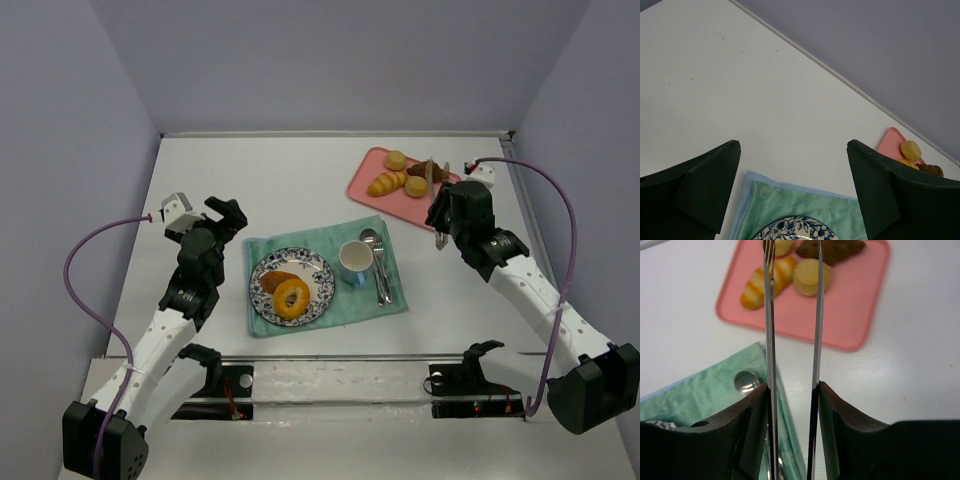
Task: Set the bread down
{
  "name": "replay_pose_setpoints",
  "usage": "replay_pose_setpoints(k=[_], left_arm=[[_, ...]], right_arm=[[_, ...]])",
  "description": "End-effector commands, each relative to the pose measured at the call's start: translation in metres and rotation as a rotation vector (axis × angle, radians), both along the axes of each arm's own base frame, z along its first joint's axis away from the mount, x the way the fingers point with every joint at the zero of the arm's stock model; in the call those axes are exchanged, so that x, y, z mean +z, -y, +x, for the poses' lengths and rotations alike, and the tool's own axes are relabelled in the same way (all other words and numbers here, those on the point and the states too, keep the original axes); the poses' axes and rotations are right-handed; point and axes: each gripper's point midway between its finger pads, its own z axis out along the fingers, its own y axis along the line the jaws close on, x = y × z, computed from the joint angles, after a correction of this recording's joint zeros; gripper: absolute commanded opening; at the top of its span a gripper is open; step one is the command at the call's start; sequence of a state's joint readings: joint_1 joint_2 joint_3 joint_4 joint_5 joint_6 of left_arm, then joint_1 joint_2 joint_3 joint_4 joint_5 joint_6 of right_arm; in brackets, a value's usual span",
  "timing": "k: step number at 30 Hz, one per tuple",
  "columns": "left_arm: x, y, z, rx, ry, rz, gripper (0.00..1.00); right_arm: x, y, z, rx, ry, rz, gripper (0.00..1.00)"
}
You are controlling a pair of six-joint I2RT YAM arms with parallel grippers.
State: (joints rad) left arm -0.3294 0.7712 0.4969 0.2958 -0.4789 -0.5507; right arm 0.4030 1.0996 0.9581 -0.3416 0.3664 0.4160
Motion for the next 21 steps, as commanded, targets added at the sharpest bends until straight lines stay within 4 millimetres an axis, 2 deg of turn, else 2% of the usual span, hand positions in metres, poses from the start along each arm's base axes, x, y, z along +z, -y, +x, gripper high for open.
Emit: replay_pose_setpoints(k=[1,3,6,7,8,9,12,13,17,21], left_arm=[[0.01,-0.006,0.001,0.032,0.046,-0.016,0.99],[0.009,-0.005,0.002,0.027,0.043,-0.014,0.99],[0.009,-0.004,0.002,0.024,0.041,-0.011,0.99],[0.009,-0.003,0.003,0.022,0.041,-0.012,0.99],[0.009,-0.004,0.003,0.022,0.041,-0.011,0.99],[0.01,-0.004,0.003,0.022,0.043,-0.013,0.99],[0.009,-0.003,0.004,0.019,0.039,-0.008,0.99],[0.009,-0.003,0.004,0.017,0.037,-0.006,0.99],[0.01,-0.003,0.004,0.017,0.038,-0.005,0.99],[0.01,-0.002,0.004,0.014,0.041,-0.006,0.99]], right_arm=[[-0.023,0.057,-0.011,-0.252,-0.041,0.026,0.47],[-0.042,0.079,-0.016,-0.34,-0.086,0.014,0.47],[-0.07,0.097,-0.02,-0.412,-0.156,0.008,0.48],[-0.082,0.109,-0.02,-0.459,-0.186,0.002,0.49],[-0.082,0.116,-0.021,-0.482,-0.187,0.008,0.49],[-0.094,0.119,-0.019,-0.49,-0.226,0.007,0.49],[-0.11,0.119,-0.014,-0.442,-0.283,0.019,0.51],[-0.123,0.119,-0.014,-0.444,-0.325,0.005,0.52],[-0.15,0.128,-0.021,-0.493,-0.401,0.023,0.56],[-0.155,0.131,-0.024,-0.517,-0.415,0.039,0.6]])
